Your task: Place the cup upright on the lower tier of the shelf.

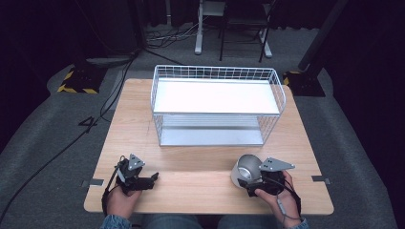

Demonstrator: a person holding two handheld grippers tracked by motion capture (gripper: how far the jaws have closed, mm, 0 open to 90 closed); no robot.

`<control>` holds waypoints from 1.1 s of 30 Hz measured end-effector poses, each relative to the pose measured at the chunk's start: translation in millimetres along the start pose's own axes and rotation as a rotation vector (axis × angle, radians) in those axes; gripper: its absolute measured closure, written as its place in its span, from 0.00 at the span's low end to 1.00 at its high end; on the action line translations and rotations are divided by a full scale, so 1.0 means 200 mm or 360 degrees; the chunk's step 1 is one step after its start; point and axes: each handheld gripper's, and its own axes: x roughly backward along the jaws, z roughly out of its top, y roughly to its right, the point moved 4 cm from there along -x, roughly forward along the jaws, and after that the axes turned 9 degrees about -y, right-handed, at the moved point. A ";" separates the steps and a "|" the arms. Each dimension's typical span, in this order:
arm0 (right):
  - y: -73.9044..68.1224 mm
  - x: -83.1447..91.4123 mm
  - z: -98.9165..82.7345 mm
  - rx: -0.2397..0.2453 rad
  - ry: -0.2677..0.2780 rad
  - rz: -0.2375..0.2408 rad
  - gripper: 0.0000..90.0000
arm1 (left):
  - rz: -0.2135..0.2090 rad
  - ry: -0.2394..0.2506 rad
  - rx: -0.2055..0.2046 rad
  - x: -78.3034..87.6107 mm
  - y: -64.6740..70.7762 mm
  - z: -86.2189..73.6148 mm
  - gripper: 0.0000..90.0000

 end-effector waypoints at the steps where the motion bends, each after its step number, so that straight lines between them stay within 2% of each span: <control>1: 0.00 0.00 0.01 0.0005 0.0003 -0.0002 0.09 | 0.0000 0.0000 0.0000 0.00 0.00 0.00 0.16; 10: 0.01 -0.01 0.14 0.0040 0.0030 -0.0007 0.09 | 0.0001 -0.0001 0.0000 0.00 0.00 0.00 0.16; 17: 0.02 -0.05 0.24 0.0040 0.0059 -0.0011 0.09 | 0.0002 -0.0001 0.0000 0.00 0.00 0.00 0.16; 18: 0.03 -0.06 0.28 0.0040 0.0075 -0.0020 0.09 | 0.0007 -0.0001 0.0001 0.00 0.00 0.00 0.16; 25: 0.05 -0.10 0.36 0.0015 0.0093 -0.0038 0.09 | 0.0005 0.0000 0.0006 0.00 0.00 0.00 0.16; 28: 0.07 -0.14 0.41 -0.0015 0.0085 -0.0047 0.09 | 0.0003 -0.0001 0.0006 0.00 0.00 0.00 0.16; 33: 0.09 -0.20 0.45 0.0001 0.0091 -0.0081 0.09 | 0.0003 -0.0001 0.0004 0.00 0.00 0.00 0.16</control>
